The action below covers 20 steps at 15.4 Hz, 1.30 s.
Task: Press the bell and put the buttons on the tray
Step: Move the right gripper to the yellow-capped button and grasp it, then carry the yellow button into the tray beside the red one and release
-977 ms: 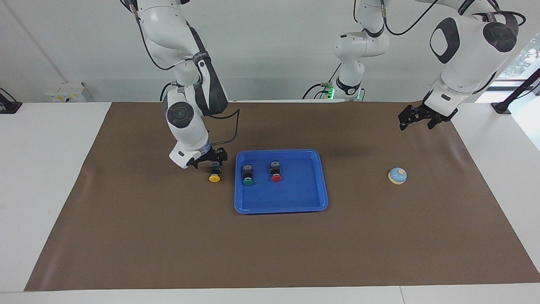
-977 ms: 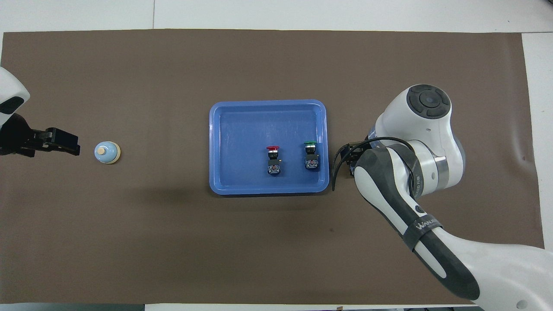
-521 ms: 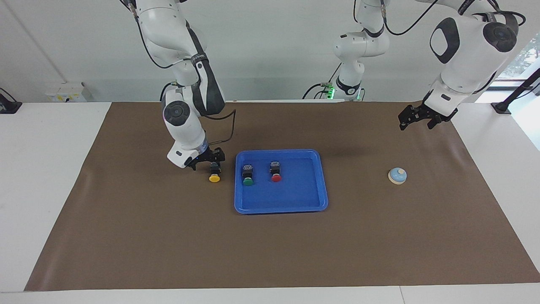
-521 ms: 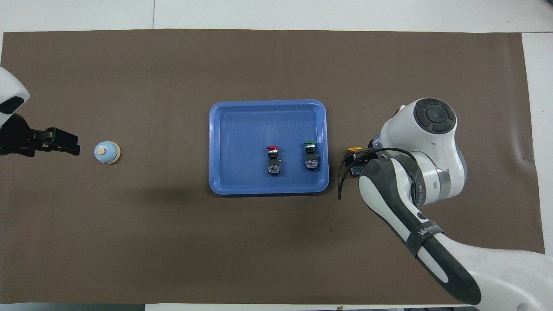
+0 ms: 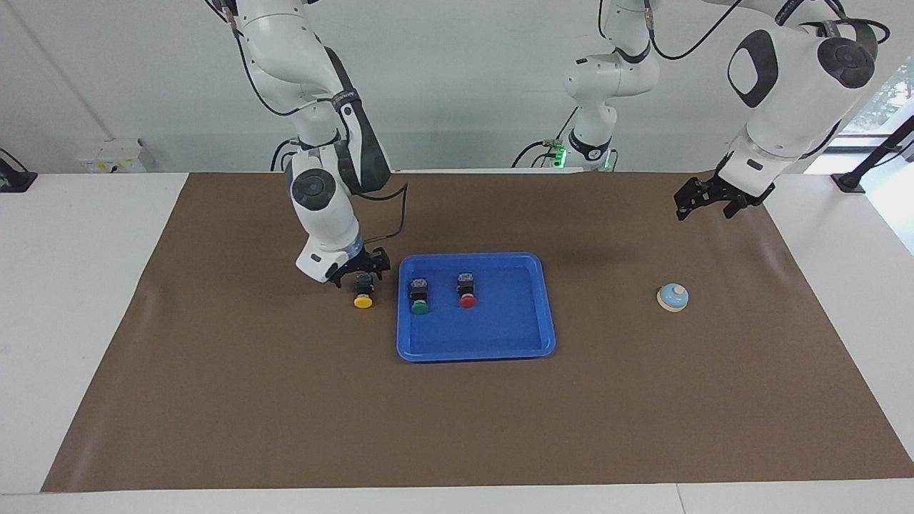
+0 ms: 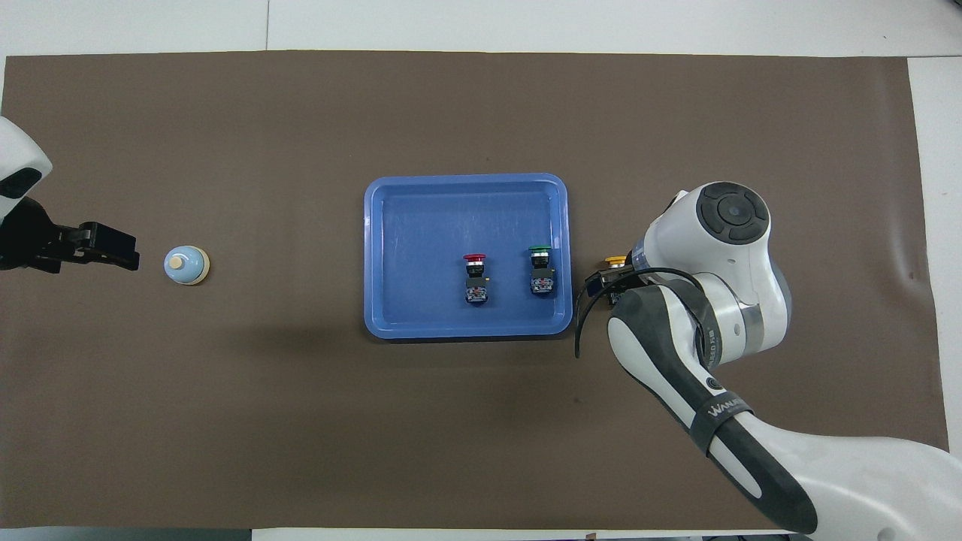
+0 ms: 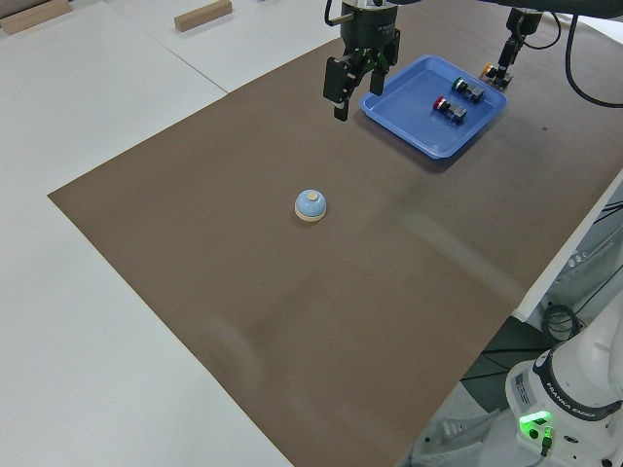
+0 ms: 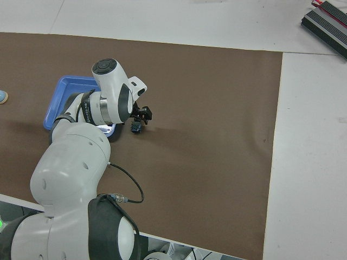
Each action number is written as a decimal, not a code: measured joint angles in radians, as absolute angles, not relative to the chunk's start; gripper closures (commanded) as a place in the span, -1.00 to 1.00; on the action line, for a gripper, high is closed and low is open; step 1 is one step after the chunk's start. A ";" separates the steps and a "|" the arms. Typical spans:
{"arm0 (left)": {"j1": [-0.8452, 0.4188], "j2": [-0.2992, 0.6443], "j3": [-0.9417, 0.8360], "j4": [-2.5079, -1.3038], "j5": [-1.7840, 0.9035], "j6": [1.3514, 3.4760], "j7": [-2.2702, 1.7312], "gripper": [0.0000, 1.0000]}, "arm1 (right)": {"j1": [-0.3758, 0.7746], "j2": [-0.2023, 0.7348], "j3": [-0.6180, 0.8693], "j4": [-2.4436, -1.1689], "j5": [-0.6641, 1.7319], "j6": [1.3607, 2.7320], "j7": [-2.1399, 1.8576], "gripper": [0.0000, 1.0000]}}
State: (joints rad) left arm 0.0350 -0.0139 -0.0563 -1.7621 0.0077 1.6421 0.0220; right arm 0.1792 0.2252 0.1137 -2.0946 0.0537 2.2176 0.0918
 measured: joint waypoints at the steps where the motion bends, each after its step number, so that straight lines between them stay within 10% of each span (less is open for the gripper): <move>1: 0.035 -0.014 -0.056 -1.762 0.008 1.642 0.022 -1.00 | 0.185 0.229 0.114 -2.096 0.054 2.225 0.098 -1.00; 5: 0.035 -0.014 -0.056 -1.762 0.008 1.642 0.022 -1.00 | 0.211 0.238 0.114 -2.108 0.054 2.247 0.136 -0.48; 9: 0.035 -0.014 -0.056 -1.762 0.008 1.642 0.022 -1.00 | 0.219 0.238 0.114 -2.111 0.054 2.247 0.183 1.00; 20: 0.035 -0.014 -0.056 -1.762 0.008 1.642 0.022 -1.00 | 0.237 0.217 0.114 -1.955 0.055 2.099 0.259 1.00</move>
State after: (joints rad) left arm 0.0350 -0.0139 -0.0563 -1.7621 0.0077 1.6421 0.0220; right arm 0.2374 0.2174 0.1143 -1.9548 0.0549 2.0994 0.2589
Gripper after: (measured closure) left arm 0.000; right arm 0.590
